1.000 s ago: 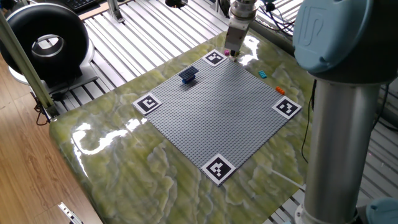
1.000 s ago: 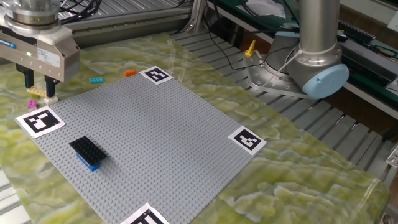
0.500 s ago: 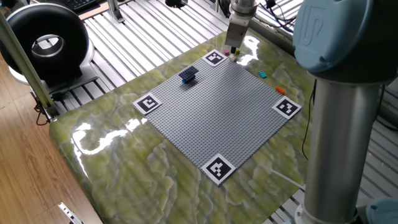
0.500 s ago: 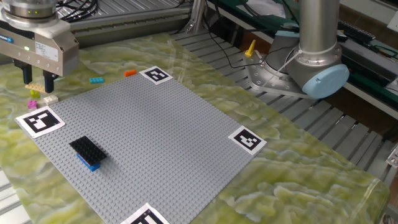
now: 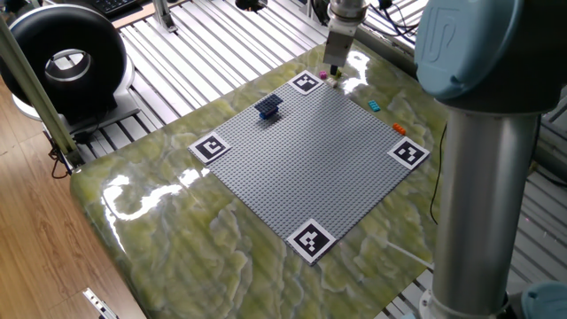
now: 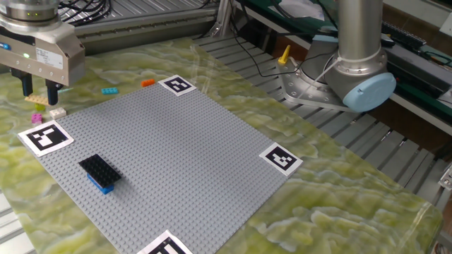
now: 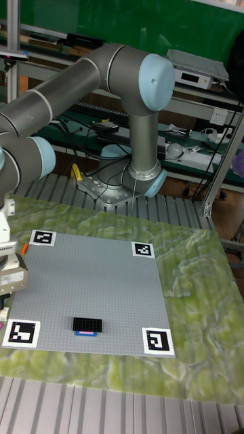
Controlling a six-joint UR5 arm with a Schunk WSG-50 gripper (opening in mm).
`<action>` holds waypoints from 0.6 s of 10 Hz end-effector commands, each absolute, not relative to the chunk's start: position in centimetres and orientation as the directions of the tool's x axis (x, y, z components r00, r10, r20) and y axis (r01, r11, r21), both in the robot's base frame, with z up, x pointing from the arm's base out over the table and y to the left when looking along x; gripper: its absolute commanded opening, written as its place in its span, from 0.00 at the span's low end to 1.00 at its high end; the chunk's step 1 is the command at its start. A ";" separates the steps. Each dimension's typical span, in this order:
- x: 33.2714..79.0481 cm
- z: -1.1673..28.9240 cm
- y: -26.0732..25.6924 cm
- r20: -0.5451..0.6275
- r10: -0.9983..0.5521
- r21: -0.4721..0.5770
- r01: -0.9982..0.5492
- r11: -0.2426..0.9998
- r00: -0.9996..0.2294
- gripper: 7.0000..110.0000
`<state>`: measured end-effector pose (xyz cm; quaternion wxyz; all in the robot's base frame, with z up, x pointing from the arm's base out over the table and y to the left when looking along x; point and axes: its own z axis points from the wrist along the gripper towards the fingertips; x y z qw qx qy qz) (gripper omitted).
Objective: Stack small Lego blocks one on top of the other
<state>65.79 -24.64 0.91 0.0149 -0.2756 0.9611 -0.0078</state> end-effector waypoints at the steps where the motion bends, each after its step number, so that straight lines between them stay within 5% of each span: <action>1: 64.7 0.6 -25.4 0.002 -0.523 -0.030 -0.523 0.852 -0.852 0.00; 6: 64.9 0.2 -25.7 -0.034 -0.531 -0.017 -0.530 0.848 -0.847 0.00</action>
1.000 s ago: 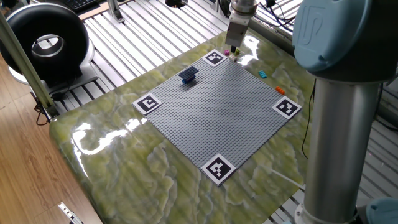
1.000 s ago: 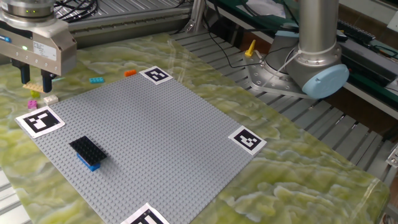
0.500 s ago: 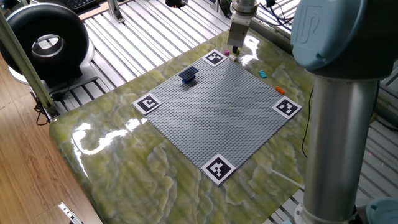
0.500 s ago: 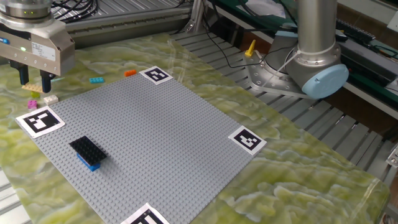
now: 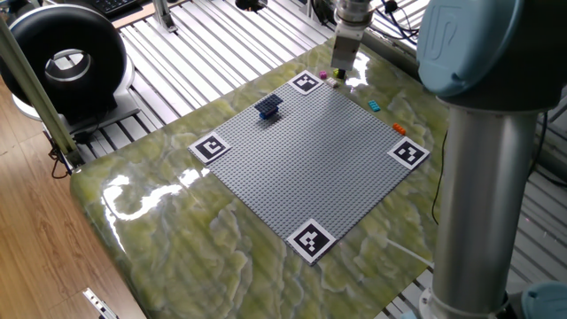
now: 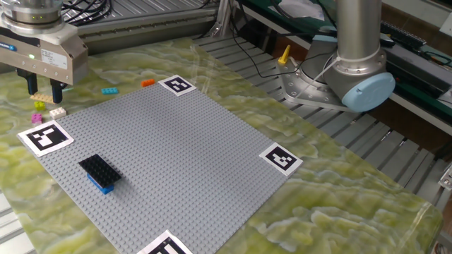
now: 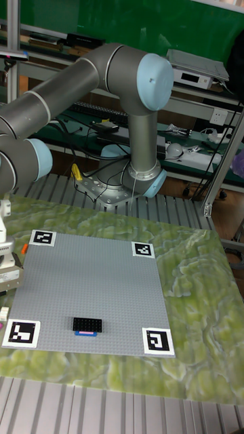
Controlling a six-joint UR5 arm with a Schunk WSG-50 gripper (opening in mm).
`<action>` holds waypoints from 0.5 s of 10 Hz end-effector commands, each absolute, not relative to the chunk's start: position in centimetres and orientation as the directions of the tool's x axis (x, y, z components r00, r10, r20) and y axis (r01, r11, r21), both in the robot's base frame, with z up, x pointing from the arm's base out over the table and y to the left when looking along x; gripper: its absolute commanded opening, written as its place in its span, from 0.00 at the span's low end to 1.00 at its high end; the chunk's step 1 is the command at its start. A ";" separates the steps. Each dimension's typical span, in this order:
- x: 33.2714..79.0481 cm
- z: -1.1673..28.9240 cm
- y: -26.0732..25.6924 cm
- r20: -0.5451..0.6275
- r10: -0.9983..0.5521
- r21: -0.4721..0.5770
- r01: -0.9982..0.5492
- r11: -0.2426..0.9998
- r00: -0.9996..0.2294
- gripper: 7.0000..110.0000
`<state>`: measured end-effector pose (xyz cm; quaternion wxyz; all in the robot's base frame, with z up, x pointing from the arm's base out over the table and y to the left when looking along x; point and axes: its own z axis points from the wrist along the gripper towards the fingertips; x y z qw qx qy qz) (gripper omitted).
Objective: Stack small Lego blocks one on top of the other
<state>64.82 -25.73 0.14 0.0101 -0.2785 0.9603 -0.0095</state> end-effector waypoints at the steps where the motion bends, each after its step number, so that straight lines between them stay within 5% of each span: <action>1: 65.0 0.8 -25.3 -0.038 -0.531 -0.017 -0.530 0.848 -0.847 0.00; 5: 66.3 -0.1 -25.2 -0.071 -0.542 -0.019 -0.542 0.840 -0.837 0.00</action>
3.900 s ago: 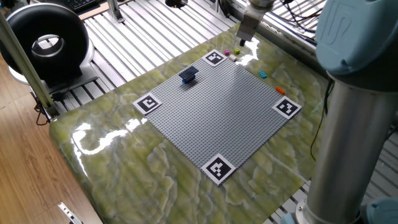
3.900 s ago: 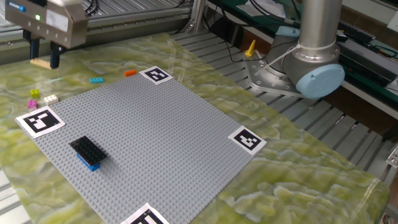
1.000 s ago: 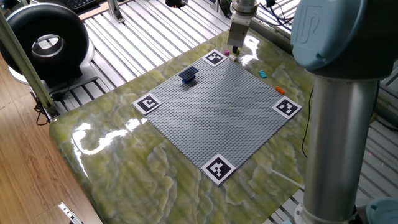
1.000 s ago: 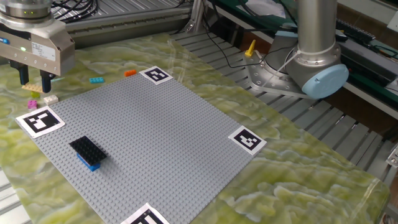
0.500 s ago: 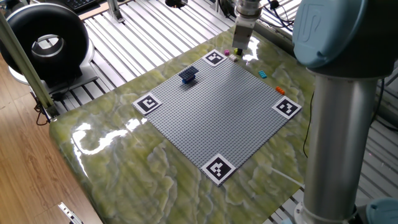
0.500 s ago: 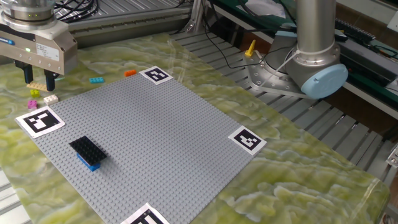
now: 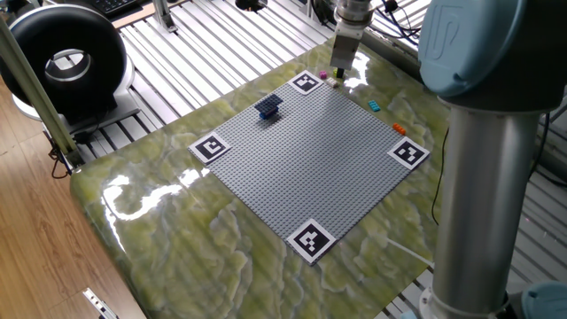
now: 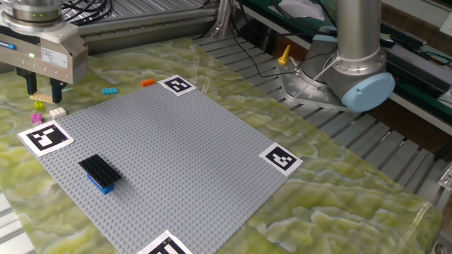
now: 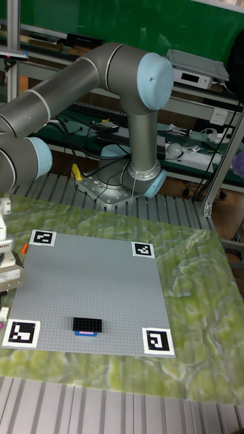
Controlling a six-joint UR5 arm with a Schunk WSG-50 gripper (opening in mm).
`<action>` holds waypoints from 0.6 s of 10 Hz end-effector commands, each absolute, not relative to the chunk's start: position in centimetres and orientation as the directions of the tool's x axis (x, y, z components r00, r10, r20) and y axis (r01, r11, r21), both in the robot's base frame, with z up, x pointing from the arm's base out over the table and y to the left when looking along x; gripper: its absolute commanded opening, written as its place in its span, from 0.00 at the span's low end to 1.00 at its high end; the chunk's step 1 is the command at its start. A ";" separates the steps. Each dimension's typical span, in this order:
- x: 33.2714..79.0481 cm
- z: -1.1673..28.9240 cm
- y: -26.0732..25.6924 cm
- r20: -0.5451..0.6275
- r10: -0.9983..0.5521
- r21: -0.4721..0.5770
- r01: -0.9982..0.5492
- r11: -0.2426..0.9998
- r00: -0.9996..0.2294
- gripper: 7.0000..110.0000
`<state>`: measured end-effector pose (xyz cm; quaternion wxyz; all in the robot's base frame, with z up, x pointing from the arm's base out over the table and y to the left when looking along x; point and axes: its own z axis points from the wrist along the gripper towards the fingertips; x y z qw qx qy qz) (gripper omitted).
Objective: Stack small Lego blocks one on top of the other
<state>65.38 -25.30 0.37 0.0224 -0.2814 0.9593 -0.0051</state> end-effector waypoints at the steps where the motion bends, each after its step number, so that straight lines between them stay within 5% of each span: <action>1: 66.3 -0.2 -25.2 -0.069 -0.545 -0.022 -0.545 0.838 -0.835 0.00; 6: 65.7 -0.1 -24.8 -0.061 -0.567 0.003 -0.569 0.823 -0.821 0.00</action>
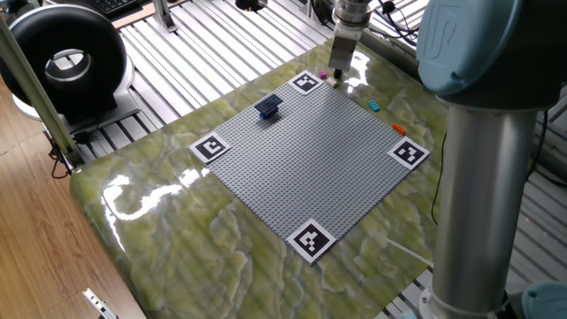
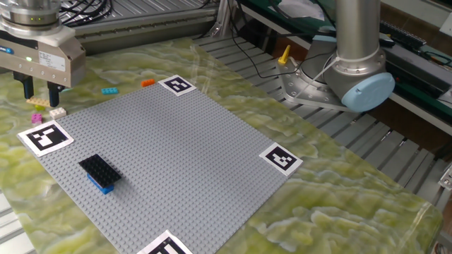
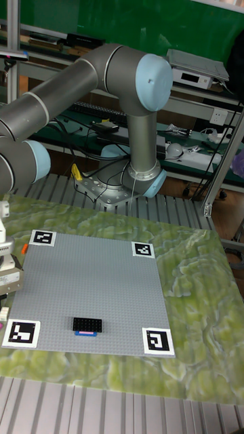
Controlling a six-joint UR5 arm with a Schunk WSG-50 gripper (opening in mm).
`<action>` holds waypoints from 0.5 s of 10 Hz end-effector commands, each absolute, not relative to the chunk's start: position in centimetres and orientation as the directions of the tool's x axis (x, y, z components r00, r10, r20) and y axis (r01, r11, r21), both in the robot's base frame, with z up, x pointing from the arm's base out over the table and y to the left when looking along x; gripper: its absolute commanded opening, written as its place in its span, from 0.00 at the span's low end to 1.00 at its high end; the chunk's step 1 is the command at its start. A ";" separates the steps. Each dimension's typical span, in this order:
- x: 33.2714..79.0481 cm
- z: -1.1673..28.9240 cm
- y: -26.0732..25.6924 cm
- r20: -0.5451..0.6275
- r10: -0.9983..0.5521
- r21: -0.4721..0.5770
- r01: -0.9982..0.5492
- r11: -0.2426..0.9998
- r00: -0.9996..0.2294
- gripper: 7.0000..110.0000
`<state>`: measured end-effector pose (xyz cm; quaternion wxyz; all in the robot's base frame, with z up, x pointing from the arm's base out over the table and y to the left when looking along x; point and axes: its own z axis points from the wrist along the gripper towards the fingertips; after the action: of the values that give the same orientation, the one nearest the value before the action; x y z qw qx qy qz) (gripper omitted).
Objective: Stack small Lego blocks one on top of the other
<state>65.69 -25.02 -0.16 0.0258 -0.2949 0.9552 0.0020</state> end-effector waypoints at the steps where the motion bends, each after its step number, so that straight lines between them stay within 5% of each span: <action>1: 65.8 -0.2 -25.2 -0.058 -0.573 -0.010 -0.573 0.819 -0.818 0.00; 5: 66.1 -0.1 -25.4 -0.061 -0.596 -0.022 -0.596 0.803 -0.801 0.00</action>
<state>65.86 -25.35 -0.25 0.0271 -0.3090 0.9507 -0.0026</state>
